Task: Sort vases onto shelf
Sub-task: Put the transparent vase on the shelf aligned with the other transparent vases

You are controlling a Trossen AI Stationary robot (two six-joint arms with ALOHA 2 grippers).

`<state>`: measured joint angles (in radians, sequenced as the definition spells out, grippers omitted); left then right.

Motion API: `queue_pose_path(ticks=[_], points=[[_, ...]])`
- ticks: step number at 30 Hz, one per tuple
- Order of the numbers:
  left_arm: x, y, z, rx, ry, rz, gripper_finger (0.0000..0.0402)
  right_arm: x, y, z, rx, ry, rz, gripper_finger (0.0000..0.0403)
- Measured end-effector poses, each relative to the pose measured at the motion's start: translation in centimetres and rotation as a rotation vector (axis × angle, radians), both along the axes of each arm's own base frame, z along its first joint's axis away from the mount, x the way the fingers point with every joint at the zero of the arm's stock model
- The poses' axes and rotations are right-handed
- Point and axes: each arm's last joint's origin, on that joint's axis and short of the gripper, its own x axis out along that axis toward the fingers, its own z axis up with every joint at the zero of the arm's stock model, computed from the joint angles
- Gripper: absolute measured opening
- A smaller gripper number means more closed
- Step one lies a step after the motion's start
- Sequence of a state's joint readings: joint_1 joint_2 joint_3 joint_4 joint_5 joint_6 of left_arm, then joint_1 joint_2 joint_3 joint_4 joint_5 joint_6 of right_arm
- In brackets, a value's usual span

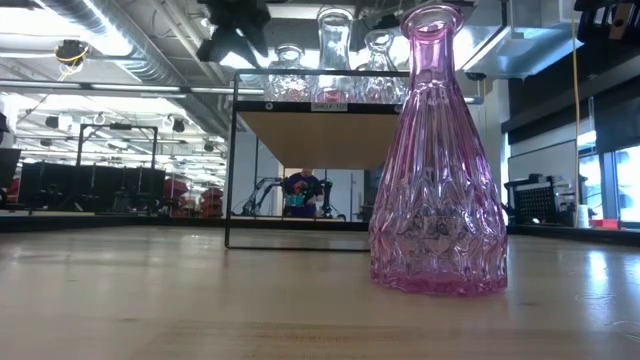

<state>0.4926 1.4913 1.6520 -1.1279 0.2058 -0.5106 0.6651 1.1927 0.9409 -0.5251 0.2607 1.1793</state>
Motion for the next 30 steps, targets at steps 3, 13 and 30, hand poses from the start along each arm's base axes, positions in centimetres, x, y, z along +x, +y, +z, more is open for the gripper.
queue_pose_path(ticks=[3, 13, 30], points=[[1.1, 0.8, -0.5, 0.012, -0.030, 0.014, 0.0086, 0.0, 0.0, 0.0, -0.003, -0.003, -0.007, 0.0104], [3.0, 2.0, -2.3, -0.027, -0.017, 0.026, 0.0070, 0.0, 0.0, 0.0, 0.028, 0.005, -0.037, 0.0104], [4.2, 1.9, -3.1, -0.037, -0.022, 0.029, 0.0069, 0.0, 0.0, 0.1, 0.028, -0.006, -0.044, 0.0104]])
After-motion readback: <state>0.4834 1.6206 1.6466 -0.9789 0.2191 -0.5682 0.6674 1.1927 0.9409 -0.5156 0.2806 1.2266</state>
